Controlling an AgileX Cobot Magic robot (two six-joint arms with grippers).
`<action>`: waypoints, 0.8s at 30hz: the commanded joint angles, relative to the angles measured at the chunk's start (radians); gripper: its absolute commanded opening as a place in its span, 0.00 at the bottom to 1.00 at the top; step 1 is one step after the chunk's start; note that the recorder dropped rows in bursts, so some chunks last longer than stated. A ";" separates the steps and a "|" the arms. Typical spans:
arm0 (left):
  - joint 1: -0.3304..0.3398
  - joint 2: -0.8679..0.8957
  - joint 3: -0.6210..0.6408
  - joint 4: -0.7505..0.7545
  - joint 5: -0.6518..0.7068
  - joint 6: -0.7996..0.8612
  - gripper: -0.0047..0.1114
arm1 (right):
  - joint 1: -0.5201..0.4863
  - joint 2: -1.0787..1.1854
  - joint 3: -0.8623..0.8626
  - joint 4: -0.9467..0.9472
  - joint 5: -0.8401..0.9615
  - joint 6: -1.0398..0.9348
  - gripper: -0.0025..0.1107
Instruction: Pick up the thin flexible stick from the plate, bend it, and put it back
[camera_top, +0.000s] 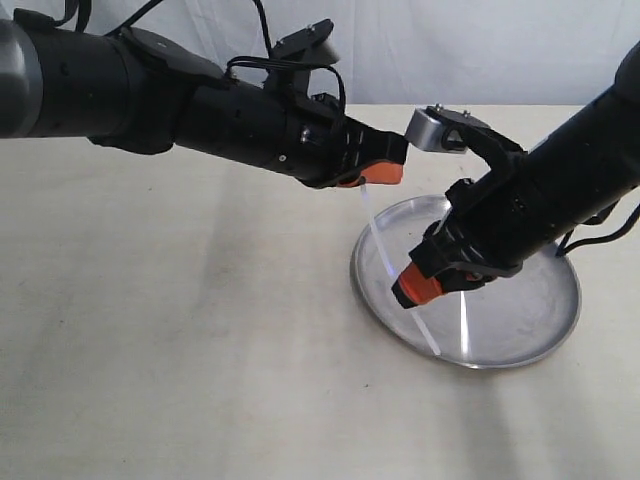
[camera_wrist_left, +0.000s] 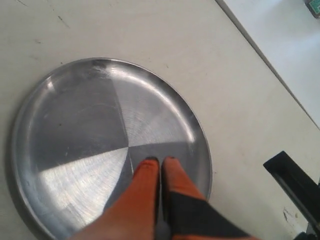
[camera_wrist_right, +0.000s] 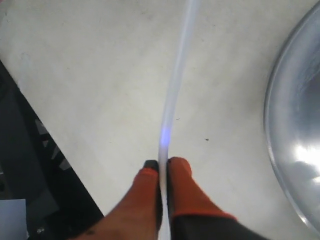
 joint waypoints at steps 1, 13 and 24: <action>-0.018 -0.035 0.004 0.011 0.004 0.026 0.04 | 0.000 -0.006 -0.008 -0.044 -0.038 0.000 0.01; -0.018 -0.059 0.004 0.061 -0.001 0.047 0.04 | 0.000 -0.006 -0.046 -0.074 -0.047 0.000 0.01; -0.018 -0.059 0.004 0.167 -0.015 0.047 0.04 | 0.000 -0.006 -0.046 -0.070 -0.031 0.000 0.01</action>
